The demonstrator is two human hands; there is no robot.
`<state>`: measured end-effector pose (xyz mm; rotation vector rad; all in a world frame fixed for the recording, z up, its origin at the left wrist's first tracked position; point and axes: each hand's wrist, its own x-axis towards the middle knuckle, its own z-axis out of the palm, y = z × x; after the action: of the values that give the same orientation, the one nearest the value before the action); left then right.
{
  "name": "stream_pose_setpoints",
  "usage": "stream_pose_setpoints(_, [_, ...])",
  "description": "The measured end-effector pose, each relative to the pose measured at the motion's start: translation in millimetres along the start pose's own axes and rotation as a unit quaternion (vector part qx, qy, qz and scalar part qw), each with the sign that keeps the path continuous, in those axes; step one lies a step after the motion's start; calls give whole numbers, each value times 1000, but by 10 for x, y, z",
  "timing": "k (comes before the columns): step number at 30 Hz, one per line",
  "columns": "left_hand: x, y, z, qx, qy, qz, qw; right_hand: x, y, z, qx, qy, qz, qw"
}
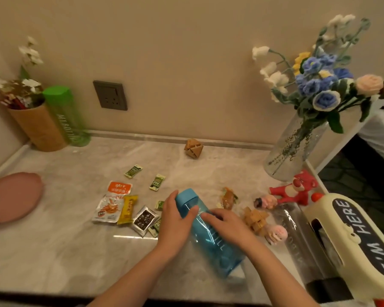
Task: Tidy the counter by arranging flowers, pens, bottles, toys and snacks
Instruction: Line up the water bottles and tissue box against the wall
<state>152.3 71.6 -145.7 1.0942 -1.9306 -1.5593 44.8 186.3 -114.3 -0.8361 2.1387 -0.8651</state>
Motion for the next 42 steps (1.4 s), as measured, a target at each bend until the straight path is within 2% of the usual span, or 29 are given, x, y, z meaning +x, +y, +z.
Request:
stream_pose_setpoints(5, [131,161,-134,-48,46,10,998,106,-185,4,194,-19,0,981])
stream_pose_setpoints(9, [273,351,-347,-129,46,22,990,247,-462,61,258,-23,-23,966])
stream_pose_setpoints(14, [519,581,-865,-157,84,52,983,521,-998,169,256,-68,-63,962])
stream_pose_setpoints(18, [766,722,-1365,-171,102,79,977,812,-1491,302,251,-73,-83,962])
stream_pose_setpoints(25, [1219,855,-2200,-103,102,109,983,1374,-2240,590,232,-47,-123,964])
stream_pose_setpoints(34, [1952,699,-2773,-22,7,71,997,2227,-2597,1007,175,23,-106,979])
stream_pose_setpoints(42, [2424,339,-2805,-44,-42,9,998,2660,-2683,1173,174,95,-102,975])
